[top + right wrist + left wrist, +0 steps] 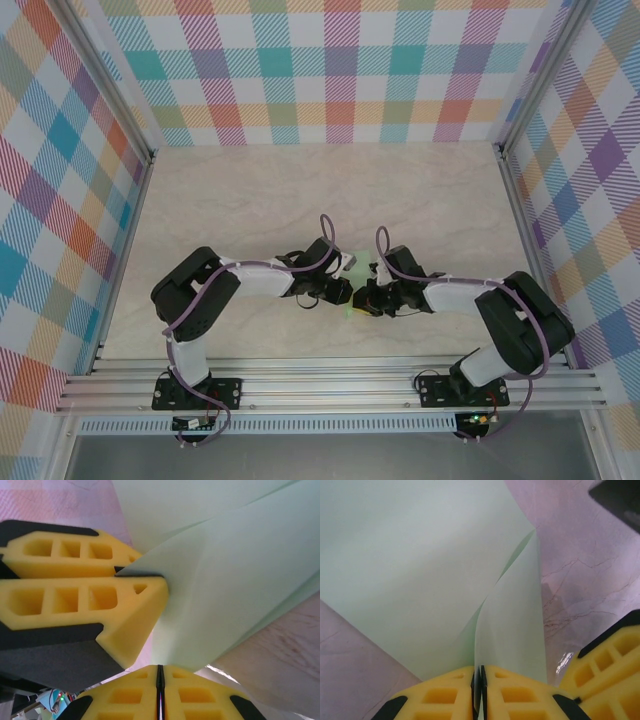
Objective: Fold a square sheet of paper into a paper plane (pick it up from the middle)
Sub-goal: Third fold the triangle at the center of the table.
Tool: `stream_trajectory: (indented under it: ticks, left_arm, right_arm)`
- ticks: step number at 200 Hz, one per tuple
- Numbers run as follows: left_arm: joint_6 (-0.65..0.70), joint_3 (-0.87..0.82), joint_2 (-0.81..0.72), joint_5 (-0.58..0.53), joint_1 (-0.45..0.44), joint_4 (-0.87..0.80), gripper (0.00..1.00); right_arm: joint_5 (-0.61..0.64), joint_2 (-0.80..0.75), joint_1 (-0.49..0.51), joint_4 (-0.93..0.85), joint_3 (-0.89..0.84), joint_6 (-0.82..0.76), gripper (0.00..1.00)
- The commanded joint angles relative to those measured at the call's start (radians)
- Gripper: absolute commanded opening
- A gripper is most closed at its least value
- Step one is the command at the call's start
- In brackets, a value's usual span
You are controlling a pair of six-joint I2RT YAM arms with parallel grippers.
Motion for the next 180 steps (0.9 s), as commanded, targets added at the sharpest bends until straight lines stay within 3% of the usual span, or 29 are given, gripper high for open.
stream_trajectory:
  ticks: [1, 54, 122, 180]
  left_arm:
    - [0.032, -0.010, 0.067, -0.020, 0.012, -0.066, 0.14]
    - [0.035, -0.015, 0.068, -0.021, 0.019, -0.073, 0.14]
    - [0.051, -0.006, 0.074, -0.010, 0.025, -0.083, 0.13]
    - [0.057, -0.002, 0.080, 0.002, 0.031, -0.080, 0.12]
  right_arm:
    - [0.019, 0.035, 0.016, 0.061, -0.009, 0.029, 0.10]
    - [0.026, 0.098, 0.026, 0.100, -0.016, 0.039, 0.09]
    - [0.016, -0.035, 0.027, 0.096, -0.053, 0.064, 0.11]
    - [0.001, 0.061, 0.048, 0.190, -0.055, 0.093, 0.11]
